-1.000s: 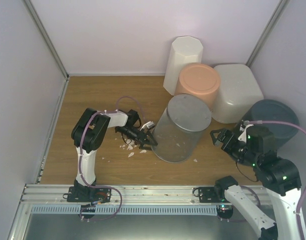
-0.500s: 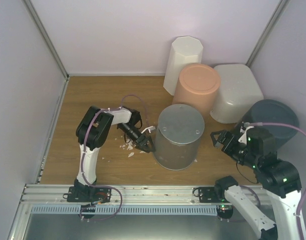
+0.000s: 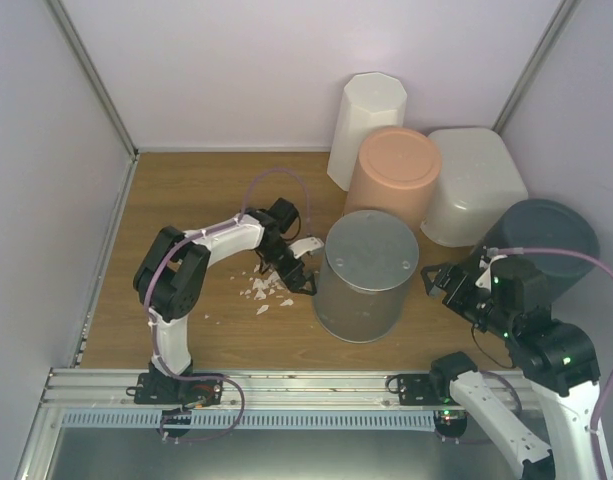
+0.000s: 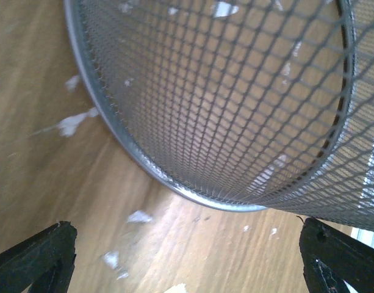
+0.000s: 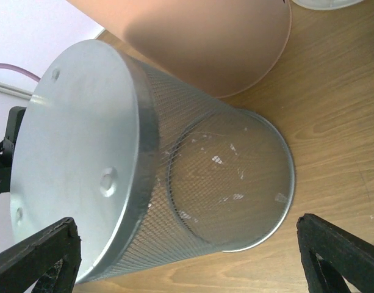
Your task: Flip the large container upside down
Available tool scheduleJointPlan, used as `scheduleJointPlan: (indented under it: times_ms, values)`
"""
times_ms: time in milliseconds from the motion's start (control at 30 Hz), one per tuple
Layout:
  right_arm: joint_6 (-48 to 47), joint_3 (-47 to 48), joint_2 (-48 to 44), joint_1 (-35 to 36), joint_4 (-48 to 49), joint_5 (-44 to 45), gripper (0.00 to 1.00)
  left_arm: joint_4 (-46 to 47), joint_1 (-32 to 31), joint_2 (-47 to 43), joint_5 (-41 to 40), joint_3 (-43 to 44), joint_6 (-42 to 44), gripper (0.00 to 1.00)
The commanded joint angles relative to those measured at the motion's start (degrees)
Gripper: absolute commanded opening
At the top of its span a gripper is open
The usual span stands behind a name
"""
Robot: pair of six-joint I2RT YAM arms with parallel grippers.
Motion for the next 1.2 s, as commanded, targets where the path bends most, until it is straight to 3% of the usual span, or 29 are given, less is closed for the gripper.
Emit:
scheduleJointPlan:
  times_ms: [0,500,900,1033,1167]
  values:
    - [-0.1,1.0,-0.8,0.1,0.8,1.4,0.96,2.7,-3.7,0.8,1.6,2.3,-2.8,0.99]
    - [-2.1,1.7,-1.7,0.2,1.4,1.7,0.96,6.7,-9.2,10.2,2.1,16.1,-10.1,0.99]
    - [-4.3,-0.6,-2.1,0.2,3.3,0.7,0.96,10.3,-13.0,13.9,-0.9,22.1,-13.0,0.99]
    - [-6.8,-2.5,-3.1,0.1,8.6,1.1,1.00,9.2,-13.0,10.5,-4.4,20.5,-11.3,0.99]
    - [-10.3,-3.1,-3.0,0.2,15.8,5.5,1.00,9.9,-11.5,0.4,-11.9,15.0,-8.9,0.99]
